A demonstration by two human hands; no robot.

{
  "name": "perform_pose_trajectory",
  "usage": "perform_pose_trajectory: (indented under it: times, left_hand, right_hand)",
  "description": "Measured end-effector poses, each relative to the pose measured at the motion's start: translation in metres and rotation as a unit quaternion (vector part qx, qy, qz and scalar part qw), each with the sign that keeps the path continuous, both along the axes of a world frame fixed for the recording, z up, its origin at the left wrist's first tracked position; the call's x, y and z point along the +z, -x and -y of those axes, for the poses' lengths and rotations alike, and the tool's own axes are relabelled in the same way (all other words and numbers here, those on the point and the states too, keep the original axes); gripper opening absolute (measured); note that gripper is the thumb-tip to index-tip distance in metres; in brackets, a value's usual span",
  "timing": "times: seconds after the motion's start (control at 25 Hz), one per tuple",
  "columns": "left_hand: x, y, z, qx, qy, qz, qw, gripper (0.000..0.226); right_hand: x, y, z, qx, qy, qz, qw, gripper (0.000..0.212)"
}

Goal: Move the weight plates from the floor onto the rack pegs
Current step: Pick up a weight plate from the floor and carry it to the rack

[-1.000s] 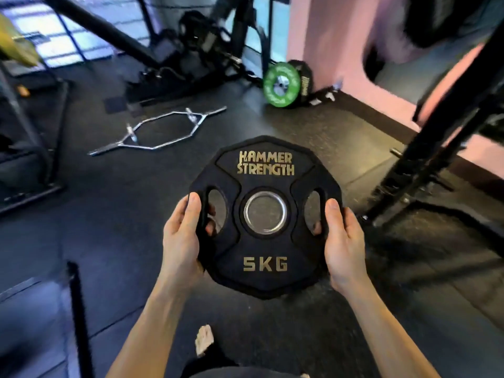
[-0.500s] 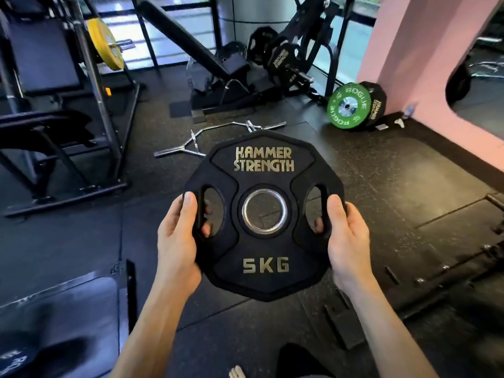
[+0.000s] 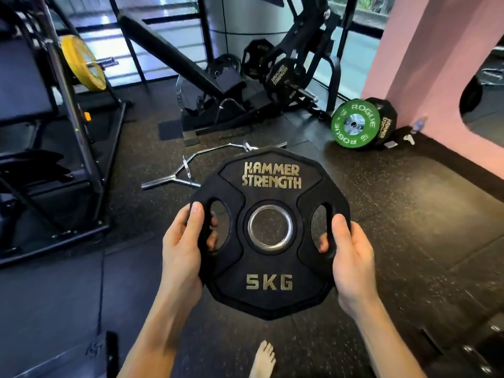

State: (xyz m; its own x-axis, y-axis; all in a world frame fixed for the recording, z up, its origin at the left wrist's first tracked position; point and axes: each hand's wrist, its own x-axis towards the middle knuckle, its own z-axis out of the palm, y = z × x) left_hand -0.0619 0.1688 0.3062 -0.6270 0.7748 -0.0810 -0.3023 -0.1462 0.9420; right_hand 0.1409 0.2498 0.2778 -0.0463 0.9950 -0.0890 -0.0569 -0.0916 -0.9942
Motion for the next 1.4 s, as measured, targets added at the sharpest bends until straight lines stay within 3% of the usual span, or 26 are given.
perform_pose_trajectory:
  times: [0.16, 0.4, 0.72, 1.0, 1.4]
  left_hand:
    - [0.004, 0.033, -0.105, -0.023, -0.001, 0.008, 1.000, 0.022]
    - [-0.001, 0.075, -0.293, -0.118, -0.001, 0.009, 0.993, 0.022]
    - [0.010, 0.092, -0.569, -0.273, 0.001, -0.032, 0.962, 0.022]
    - [-0.006, 0.028, -0.802, -0.375, -0.038, -0.048, 0.925, 0.022]
    - [0.010, -0.101, -1.079, -0.424, -0.002, -0.011, 0.906, 0.025]
  right_hand:
    - [0.001, 0.028, -0.096, -0.021, 0.002, 0.010, 1.000, 0.040]
    - [-0.002, 0.061, -0.252, -0.085, -0.008, 0.007, 0.996, 0.051]
    - [0.008, 0.076, -0.458, -0.266, 0.026, -0.003, 0.964, 0.038]
    - [-0.008, 0.020, -0.650, -0.367, -0.033, 0.007, 0.929, 0.039]
    - [0.006, -0.097, -0.905, -0.425, 0.017, 0.019, 0.905, 0.046]
